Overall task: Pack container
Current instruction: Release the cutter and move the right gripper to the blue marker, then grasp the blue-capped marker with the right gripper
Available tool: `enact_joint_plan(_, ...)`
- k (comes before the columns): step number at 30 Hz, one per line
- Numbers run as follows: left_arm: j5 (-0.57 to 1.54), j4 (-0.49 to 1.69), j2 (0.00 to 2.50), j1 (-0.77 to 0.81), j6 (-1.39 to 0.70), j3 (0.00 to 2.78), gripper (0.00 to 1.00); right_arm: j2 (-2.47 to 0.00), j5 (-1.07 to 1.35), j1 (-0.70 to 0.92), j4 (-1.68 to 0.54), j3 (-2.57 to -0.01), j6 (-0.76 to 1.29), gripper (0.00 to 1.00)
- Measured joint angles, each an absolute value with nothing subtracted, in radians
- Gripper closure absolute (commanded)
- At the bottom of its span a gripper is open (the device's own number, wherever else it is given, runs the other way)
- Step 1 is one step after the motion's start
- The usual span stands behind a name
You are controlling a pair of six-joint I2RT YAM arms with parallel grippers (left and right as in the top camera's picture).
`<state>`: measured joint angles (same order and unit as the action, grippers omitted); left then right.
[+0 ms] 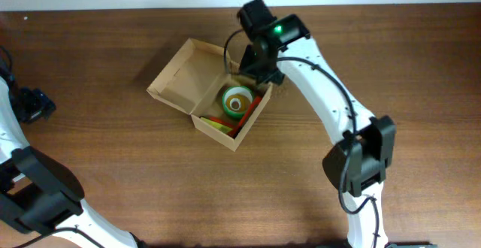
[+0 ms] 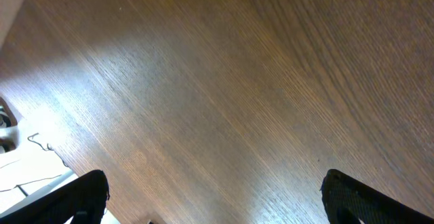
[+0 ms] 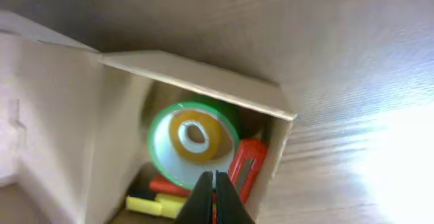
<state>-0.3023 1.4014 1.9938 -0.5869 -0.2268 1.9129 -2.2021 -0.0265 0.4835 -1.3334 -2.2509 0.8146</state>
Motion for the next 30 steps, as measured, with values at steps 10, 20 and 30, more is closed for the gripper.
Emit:
enact_joint_plan(10, -0.302, 1.402, 1.994, -0.587, -0.227, 1.913, 0.00, -2.140, -0.385, 0.361, -1.693, -2.447, 0.505, 0.96)
enact_joint_plan(20, -0.303, 1.402, 1.994, -0.587, -0.227, 1.913, 0.00, -1.345, -0.307, 0.088, -1.449, -1.579, 0.235, 0.75)
enact_joint_plan(30, -0.302, 1.401, 1.994, -0.587, -0.227, 1.913, 0.00, -1.769, -0.086, -0.176, -1.096, -1.337, -0.424, 0.59)
